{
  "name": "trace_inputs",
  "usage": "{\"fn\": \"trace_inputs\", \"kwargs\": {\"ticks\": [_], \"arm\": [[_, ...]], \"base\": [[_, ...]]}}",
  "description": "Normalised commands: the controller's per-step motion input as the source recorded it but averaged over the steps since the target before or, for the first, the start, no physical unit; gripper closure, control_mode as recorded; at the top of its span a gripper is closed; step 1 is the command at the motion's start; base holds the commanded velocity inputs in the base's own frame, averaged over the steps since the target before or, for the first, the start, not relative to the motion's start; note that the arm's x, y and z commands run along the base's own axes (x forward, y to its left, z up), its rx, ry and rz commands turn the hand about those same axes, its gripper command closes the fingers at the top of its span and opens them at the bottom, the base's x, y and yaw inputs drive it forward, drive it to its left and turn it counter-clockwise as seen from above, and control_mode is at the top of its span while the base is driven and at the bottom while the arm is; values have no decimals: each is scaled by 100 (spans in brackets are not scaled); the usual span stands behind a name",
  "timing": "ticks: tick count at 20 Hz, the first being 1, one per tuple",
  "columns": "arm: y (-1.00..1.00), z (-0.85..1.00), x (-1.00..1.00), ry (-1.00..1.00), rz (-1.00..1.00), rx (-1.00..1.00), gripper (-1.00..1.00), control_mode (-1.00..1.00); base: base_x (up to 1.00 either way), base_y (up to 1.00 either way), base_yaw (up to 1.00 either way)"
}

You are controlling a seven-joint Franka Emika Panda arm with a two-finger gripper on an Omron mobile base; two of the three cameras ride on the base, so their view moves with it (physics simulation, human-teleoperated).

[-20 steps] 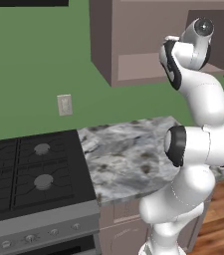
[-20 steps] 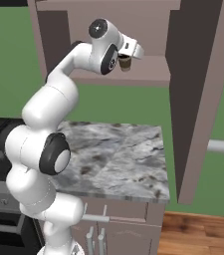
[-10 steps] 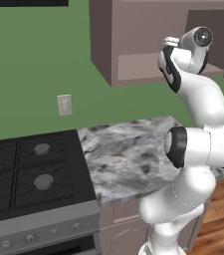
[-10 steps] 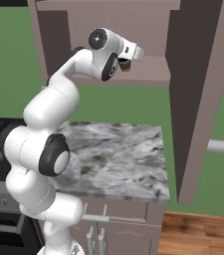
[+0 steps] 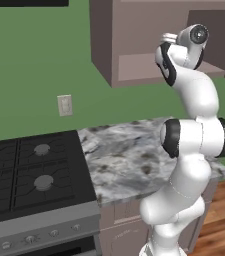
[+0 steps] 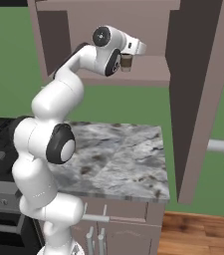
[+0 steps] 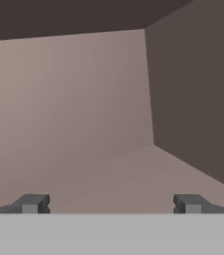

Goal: Sort all alcoholic drinks to one cabinet, and non-alcoholic drinks to the other.

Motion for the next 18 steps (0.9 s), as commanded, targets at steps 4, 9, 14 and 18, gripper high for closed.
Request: {"fn": "trace_inputs", "kwargs": {"ticks": [4, 9, 14, 18], "arm": [[0, -3, 26, -1, 0, 0, -100, -100], [0, 0, 8, -14, 1, -1, -100, -100], [1, 0, 0, -14, 0, -2, -100, -100], [1, 0, -1, -10, 0, -2, -100, -100]], "base": [[0, 0, 0], [0, 0, 0], [0, 0, 0], [0, 0, 0]]}}
